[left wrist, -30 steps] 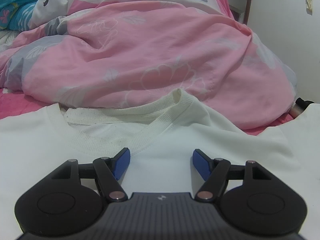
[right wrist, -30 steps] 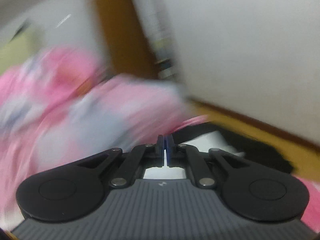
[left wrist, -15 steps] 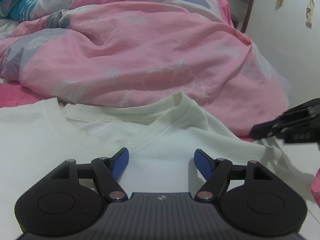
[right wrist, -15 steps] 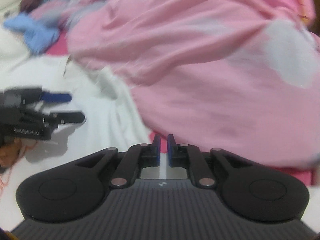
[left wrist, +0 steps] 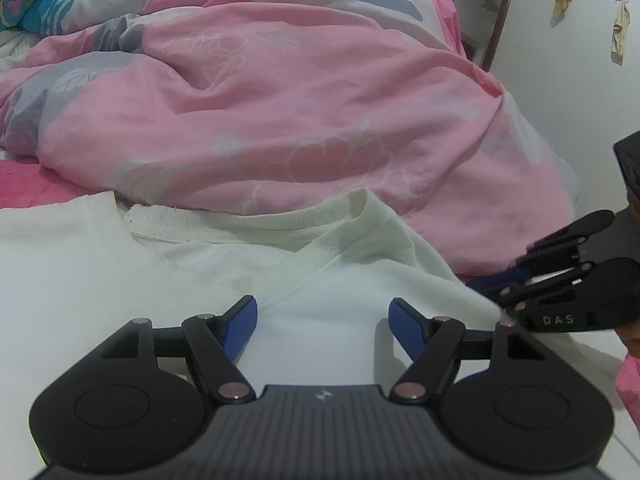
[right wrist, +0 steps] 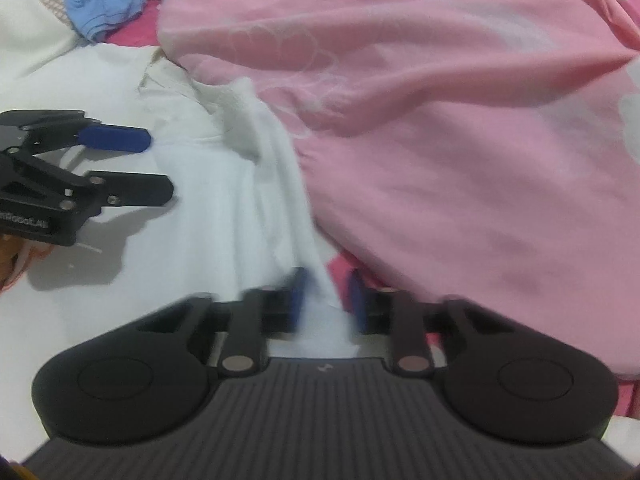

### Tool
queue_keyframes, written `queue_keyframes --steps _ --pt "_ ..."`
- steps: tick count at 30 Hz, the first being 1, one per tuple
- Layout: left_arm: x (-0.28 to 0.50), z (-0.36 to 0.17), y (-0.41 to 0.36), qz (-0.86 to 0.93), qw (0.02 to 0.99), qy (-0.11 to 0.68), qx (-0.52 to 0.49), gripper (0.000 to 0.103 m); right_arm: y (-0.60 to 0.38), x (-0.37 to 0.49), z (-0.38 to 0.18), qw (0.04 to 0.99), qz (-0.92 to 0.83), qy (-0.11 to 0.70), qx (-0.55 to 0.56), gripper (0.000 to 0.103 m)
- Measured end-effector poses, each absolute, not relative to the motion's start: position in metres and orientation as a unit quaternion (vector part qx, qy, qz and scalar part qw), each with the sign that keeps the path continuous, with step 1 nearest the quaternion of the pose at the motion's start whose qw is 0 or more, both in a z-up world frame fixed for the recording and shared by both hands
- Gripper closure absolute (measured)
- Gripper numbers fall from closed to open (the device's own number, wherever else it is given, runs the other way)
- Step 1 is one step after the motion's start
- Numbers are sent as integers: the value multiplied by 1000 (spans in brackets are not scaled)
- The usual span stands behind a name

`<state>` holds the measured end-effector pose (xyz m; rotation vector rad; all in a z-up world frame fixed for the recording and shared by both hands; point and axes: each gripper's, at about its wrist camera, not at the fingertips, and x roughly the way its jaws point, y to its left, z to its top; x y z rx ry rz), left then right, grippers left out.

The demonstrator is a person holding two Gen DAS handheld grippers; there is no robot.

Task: Fold clothes
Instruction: 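Lower the shoulder with the right gripper and smooth it flat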

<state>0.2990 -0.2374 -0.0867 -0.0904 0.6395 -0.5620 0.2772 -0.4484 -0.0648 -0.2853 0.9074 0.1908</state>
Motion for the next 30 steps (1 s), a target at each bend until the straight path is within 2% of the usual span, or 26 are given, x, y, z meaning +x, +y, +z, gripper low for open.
queue_keyframes --steps 7,13,14,17,20,25,30 --pt "299 -87 -237 -273 909 310 -46 29 -429 258 -33 911 25 340 -234 101" --pt "299 -86 -236 -274 909 310 -48 29 -427 280 -71 886 -51 354 -294 98" --pt "299 -86 -236 -274 909 310 -48 29 -431 281 -73 891 -59 351 -281 96" --pt "300 -86 -236 -274 909 310 -49 29 -455 276 -55 921 -67 334 -188 80" --pt "300 -86 -236 -274 909 310 -48 29 -485 262 -28 946 -75 300 -95 76" --pt "300 -85 -236 -274 909 310 -49 29 -522 245 2 960 -100 261 5 76" --pt "300 -85 -235 -275 909 310 -48 29 -480 264 -19 947 23 319 -7 88"
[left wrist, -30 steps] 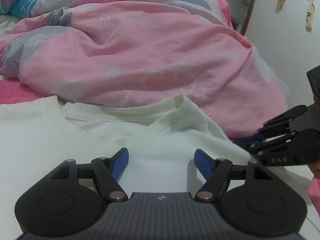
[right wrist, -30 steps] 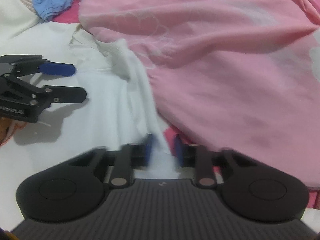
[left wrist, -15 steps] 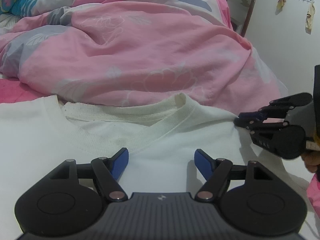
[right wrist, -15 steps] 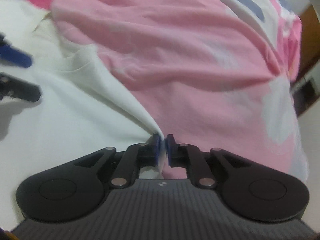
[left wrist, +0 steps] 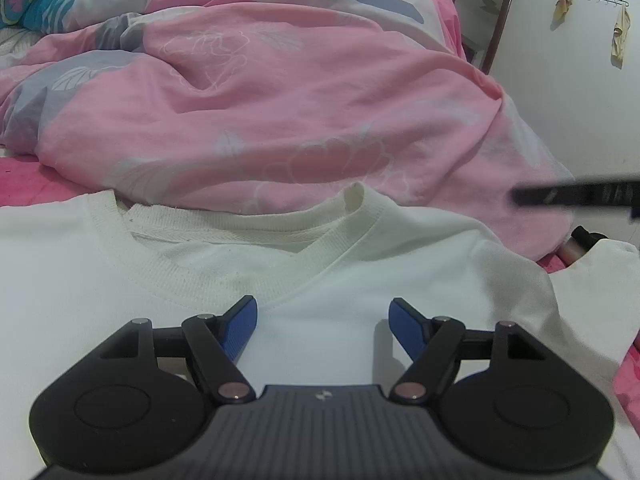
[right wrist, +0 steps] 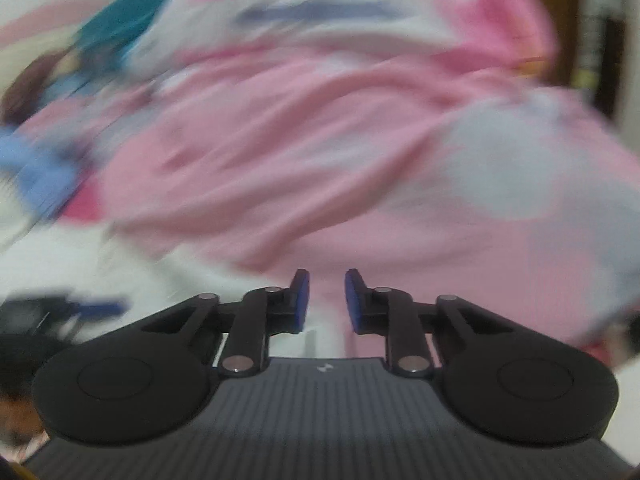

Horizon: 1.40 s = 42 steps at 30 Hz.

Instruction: Fold clothes

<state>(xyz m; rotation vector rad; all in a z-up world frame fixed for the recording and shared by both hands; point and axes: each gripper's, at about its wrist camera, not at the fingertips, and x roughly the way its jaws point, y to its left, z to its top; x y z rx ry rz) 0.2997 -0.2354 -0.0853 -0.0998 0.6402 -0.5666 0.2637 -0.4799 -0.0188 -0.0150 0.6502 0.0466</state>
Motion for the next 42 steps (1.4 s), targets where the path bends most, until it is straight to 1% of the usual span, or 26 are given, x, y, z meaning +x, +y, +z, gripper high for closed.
queue_keyframes --steps 3,5,7,9,11,14,15,19,22,27,31,35,38,40,42 --pt "300 -85 -236 -275 909 310 -49 29 -447 294 -46 927 66 367 -31 88" --pt "300 -85 -235 -275 909 310 -50 29 -444 314 -55 926 44 374 -26 91" --pt "300 -85 -235 -276 908 310 -52 29 -462 321 -48 935 20 352 30 91" --pt "300 -86 -235 -276 908 310 -52 29 -491 305 -27 946 5 308 101 89" --pt "300 -86 -235 -276 908 310 -52 29 -515 286 -9 952 -3 285 109 86" --pt "300 -86 -235 -276 908 310 -51 29 -542 260 -1 946 -27 317 70 83" --pt "299 -86 -235 -276 908 310 -51 29 -545 255 -5 940 -35 334 54 82" --pt "299 -86 -235 -276 908 310 -51 29 -537 239 -30 920 -36 389 -23 81" --pt "300 -86 -235 -276 908 310 -51 29 -518 235 -44 921 -7 383 -72 82" --pt "300 -86 -235 -276 908 310 -52 29 -496 241 -81 892 -3 418 -175 82" --pt "300 -86 -235 -276 908 310 -52 29 -494 235 -66 897 -2 402 -186 80" --pt "300 -86 -235 -276 908 310 -52 29 -505 232 -44 917 -12 369 -152 79" --pt "300 -86 -235 -276 908 310 -52 29 -512 238 -41 923 -2 364 -121 79" --pt "300 -86 -235 -276 908 309 -52 29 -510 241 -46 921 8 372 -120 76" --pt "300 -86 -235 -276 908 309 -53 29 -502 246 -55 914 16 384 -132 70"
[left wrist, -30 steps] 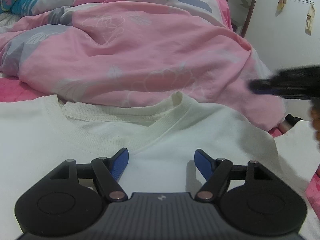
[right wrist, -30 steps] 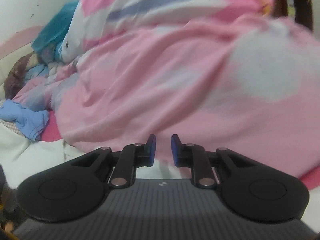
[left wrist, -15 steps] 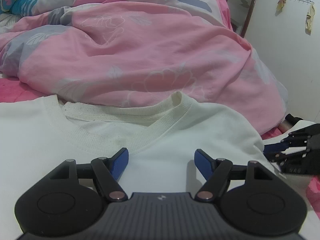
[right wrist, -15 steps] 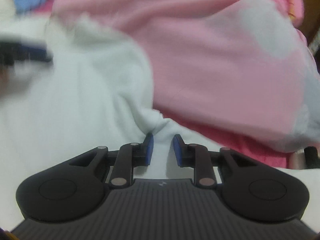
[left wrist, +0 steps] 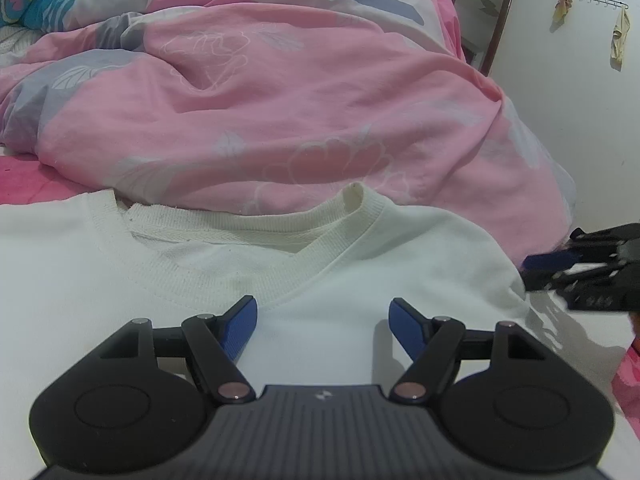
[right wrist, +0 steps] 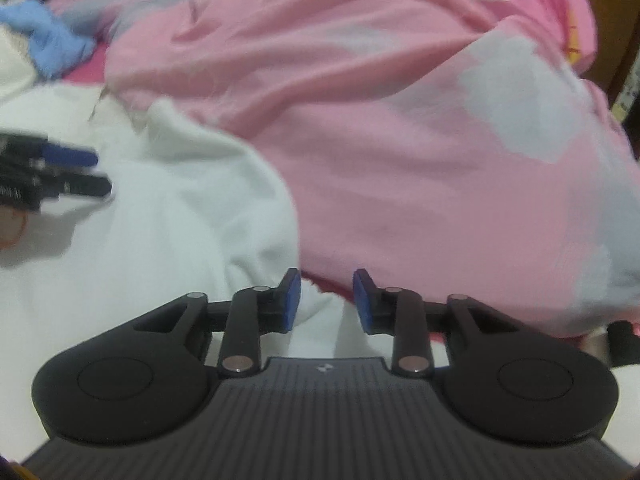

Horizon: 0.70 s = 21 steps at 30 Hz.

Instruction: Fold clothes

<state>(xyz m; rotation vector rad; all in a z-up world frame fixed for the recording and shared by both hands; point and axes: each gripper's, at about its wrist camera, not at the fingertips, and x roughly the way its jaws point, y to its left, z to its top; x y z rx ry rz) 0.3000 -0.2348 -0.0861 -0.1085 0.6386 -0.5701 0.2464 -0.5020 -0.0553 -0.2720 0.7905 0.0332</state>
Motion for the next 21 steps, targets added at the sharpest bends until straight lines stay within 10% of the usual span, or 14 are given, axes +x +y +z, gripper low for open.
queue_keyframes --steps 13,15,21 --pt "300 -86 -234 -278 908 309 -55 28 -504 258 -63 900 46 418 -117 65" --pt "300 -86 -234 -278 908 309 -55 28 -500 253 -60 901 48 412 -124 91" --pt "301 -87 -234 -278 908 309 -56 28 -492 228 -44 921 -4 345 -179 95"
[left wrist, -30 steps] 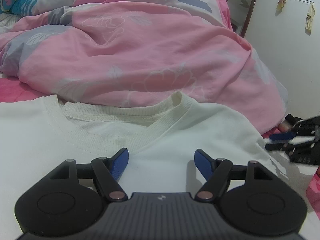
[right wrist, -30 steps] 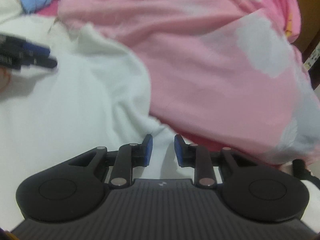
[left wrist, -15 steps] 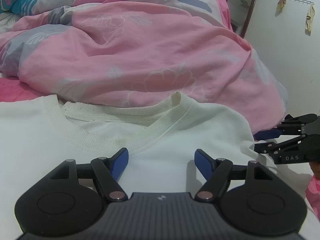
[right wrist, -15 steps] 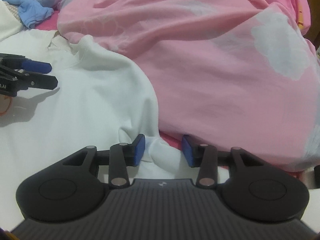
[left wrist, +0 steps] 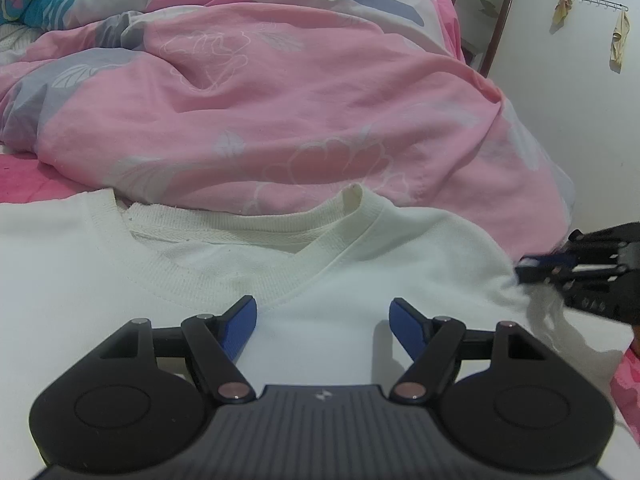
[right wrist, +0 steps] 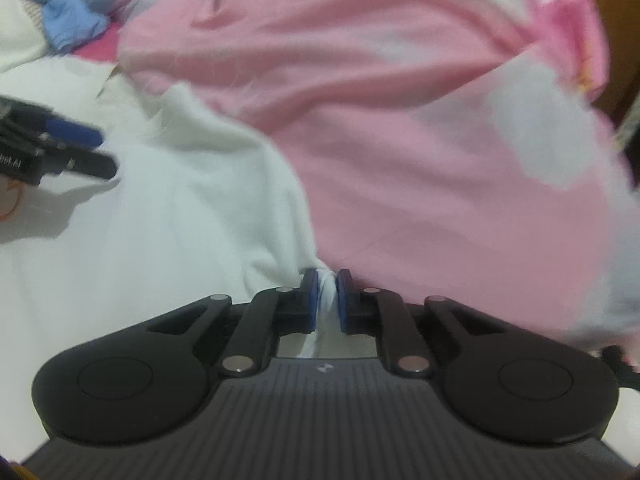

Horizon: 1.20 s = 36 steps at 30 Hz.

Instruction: Fold clothes

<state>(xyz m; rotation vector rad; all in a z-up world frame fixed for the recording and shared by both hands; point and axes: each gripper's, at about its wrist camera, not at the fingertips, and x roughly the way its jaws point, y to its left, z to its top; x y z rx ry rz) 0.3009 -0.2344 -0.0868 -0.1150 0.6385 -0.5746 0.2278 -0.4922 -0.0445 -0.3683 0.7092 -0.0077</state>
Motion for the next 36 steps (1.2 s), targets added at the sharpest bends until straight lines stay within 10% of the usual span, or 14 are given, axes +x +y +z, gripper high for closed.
queue_keyframes --steps 15,26,36 --pt "301 -87 -234 -280 907 309 -58 28 -588 220 -20 946 -197 257 34 77" --pt "302 -87 -233 -280 907 310 -59 28 -745 23 37 862 -380 56 332 62" --pt "302 -87 -233 -280 907 309 -58 28 -783 0 -9 809 -381 81 440 62"
